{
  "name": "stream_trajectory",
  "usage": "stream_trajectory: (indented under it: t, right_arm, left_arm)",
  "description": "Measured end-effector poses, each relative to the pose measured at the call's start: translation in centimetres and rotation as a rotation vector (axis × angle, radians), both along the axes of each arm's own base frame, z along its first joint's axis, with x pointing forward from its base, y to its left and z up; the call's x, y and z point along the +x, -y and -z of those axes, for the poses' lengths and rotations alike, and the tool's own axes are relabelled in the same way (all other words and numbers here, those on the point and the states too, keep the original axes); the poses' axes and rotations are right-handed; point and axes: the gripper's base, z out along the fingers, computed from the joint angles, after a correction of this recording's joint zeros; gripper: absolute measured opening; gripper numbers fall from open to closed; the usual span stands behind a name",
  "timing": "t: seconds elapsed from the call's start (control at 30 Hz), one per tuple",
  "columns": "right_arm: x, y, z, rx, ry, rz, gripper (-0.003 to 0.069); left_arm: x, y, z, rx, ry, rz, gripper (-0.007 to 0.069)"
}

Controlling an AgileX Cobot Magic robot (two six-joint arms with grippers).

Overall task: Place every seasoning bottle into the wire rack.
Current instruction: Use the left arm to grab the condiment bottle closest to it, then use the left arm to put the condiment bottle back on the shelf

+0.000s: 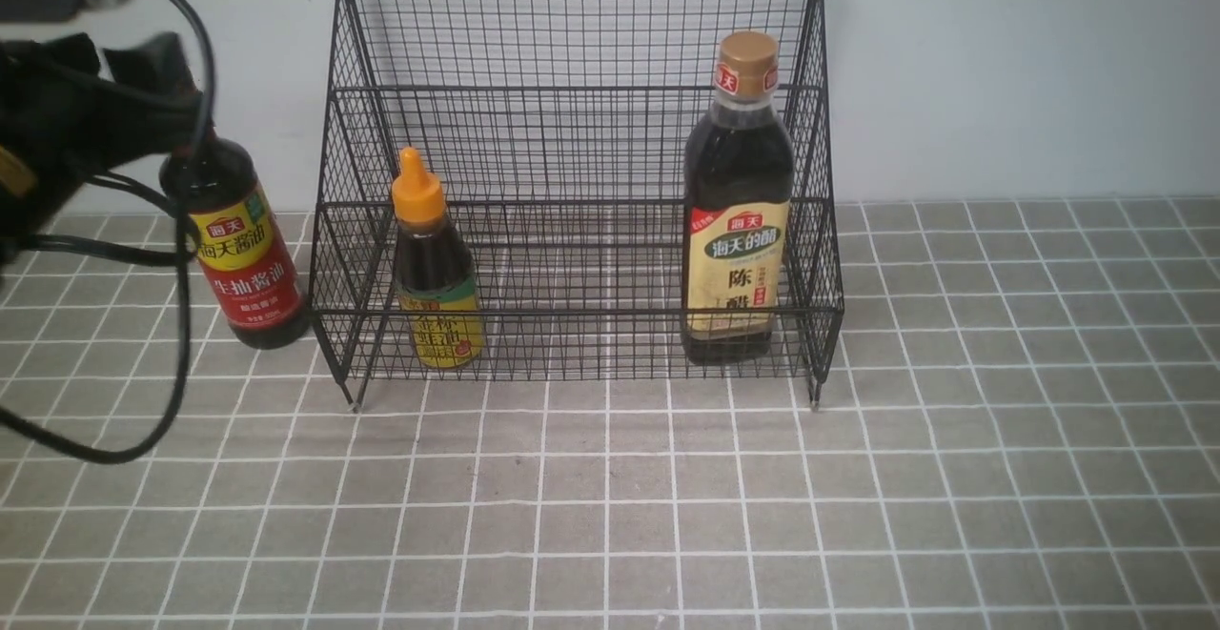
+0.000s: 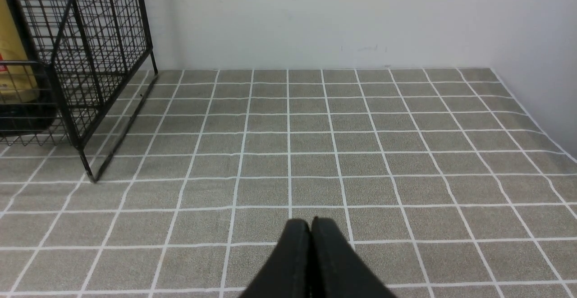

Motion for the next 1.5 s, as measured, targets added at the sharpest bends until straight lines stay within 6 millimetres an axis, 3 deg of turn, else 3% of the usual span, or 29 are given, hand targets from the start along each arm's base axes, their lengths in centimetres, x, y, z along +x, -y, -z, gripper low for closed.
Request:
stream_trajectory:
  t: [0.13, 0.3, 0.67, 0.83, 0.9, 0.97, 1.03, 1.27, 1.33, 1.37, 1.4, 1.5]
  right_arm:
    - [0.0, 0.0, 0.0, 0.0, 0.0, 0.0, -0.0014]
    - [0.0, 0.0, 0.0, 0.0, 0.0, 0.0, -0.0014]
    - [0.0, 0.0, 0.0, -0.001, -0.001, 0.0, -0.0014]
    - [0.0, 0.0, 0.0, -0.001, -0.001, 0.0, -0.0014]
    - [0.0, 0.0, 0.0, -0.001, -0.001, 0.0, -0.0014]
    - [0.0, 0.0, 0.0, -0.001, -0.001, 0.0, -0.0014]
    - [0.0, 0.0, 0.0, -0.001, -0.001, 0.0, -0.0014]
    - [0.0, 0.0, 0.0, -0.002, -0.001, 0.0, -0.0014]
    - [0.0, 0.0, 0.0, -0.002, -0.001, 0.0, -0.0014]
    - [0.0, 0.0, 0.0, -0.002, -0.001, 0.0, -0.0014]
    - [0.0, 0.0, 0.0, -0.002, -0.001, 0.0, -0.0014]
    - [0.0, 0.0, 0.0, -0.002, -0.001, 0.0, -0.0014]
  left_arm:
    - [1.2, -0.4, 1.8, -0.021, -0.003, -0.039, 0.0545]
    - [2.2, -0.6, 2.9, 0.009, 0.009, -0.052, 0.0552]
    - [5.5, -1.1, 2.7, 0.001, 0.022, -0.073, 0.0548]
    - [6.7, -1.3, 4.1, 0.004, -0.081, -0.081, 0.0461]
    - [6.8, -1.3, 4.7, 0.01, -0.111, -0.082, 0.0393]
    - [6.9, -1.3, 4.7, 0.013, -0.112, -0.08, 0.0279]
    - [6.8, -1.2, 4.6, 0.0, -0.112, -0.083, 0.0255]
    - [5.5, -1.2, 2.4, 0.09, -0.212, -0.07, 0.0257]
    - [5.1, -1.2, 0.8, 0.1, -0.223, -0.077, 0.0257]
    - [4.7, -1.3, -1.1, 0.094, -0.204, -0.086, 0.0257]
    - [4.7, -1.3, -1.4, 0.094, -0.2, -0.087, 0.0257]
    - [3.9, -0.6, -5.4, 0.069, -0.101, -0.082, 0.0257]
